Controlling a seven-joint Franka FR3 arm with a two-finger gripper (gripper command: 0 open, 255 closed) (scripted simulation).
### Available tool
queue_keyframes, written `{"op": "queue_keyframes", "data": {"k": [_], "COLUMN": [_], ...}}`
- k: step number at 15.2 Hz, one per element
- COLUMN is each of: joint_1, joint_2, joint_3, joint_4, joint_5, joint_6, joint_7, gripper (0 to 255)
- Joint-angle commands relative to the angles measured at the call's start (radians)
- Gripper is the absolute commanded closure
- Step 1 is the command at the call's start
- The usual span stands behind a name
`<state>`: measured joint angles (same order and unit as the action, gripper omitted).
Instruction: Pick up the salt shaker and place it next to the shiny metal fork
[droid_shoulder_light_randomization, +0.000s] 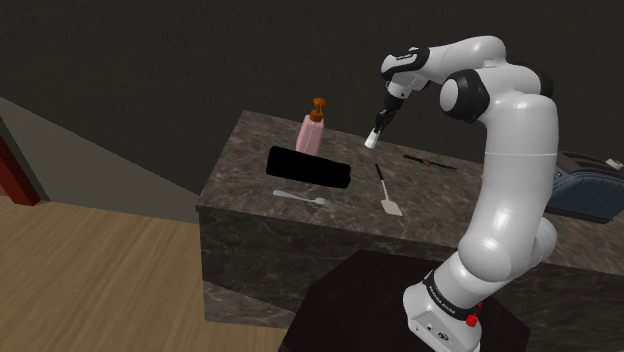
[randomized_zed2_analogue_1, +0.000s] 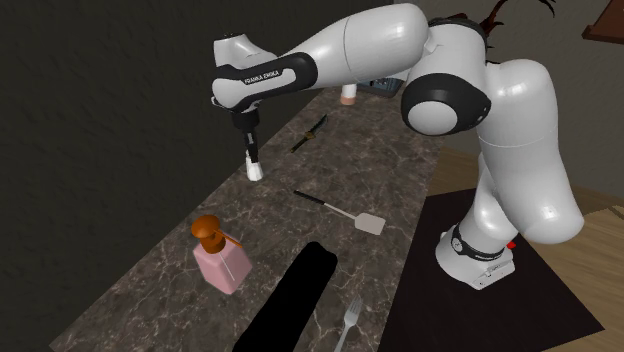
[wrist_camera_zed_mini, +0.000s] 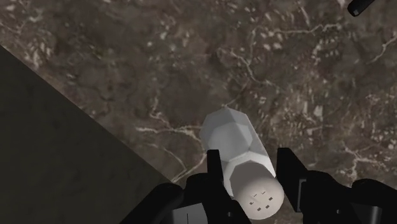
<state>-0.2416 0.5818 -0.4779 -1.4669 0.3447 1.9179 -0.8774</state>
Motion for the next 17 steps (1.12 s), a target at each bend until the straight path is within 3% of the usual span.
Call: {"op": "queue_keyframes", "data": {"k": [1, 5, 17], "joint_1": [0.000, 0.000, -0.006], "joint_2": [0.000, 0.000, -0.039], "joint_3": [0.000, 0.000, -0.014], "joint_4": [0.000, 0.000, 0.104], "joint_5": [0.000, 0.000, -0.025], "joint_6": [0.000, 0.000, -0.136], "joint_7": [0.000, 0.000, 0.025], "gripper": [255, 255, 255]}}
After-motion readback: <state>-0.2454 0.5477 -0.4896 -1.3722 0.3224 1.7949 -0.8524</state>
